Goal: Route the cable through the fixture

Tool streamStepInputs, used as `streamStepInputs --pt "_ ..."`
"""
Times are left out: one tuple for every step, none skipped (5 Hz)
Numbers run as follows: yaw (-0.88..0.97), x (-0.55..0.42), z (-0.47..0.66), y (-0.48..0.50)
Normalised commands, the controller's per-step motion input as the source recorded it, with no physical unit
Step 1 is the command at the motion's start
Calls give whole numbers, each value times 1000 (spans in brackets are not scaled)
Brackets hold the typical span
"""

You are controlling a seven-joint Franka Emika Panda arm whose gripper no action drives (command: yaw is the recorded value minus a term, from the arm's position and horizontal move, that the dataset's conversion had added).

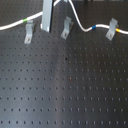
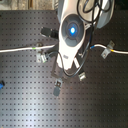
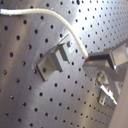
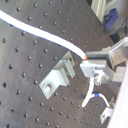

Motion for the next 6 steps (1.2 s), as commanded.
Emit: streamStepInputs --pt "-117 -132 432 130" --pt "-223 -122 396 104" --pt "-268 -125 366 72" --pt "-117 -99 119 24" --pt "-29 -31 56 7" --pt "-117 -42 382 21"
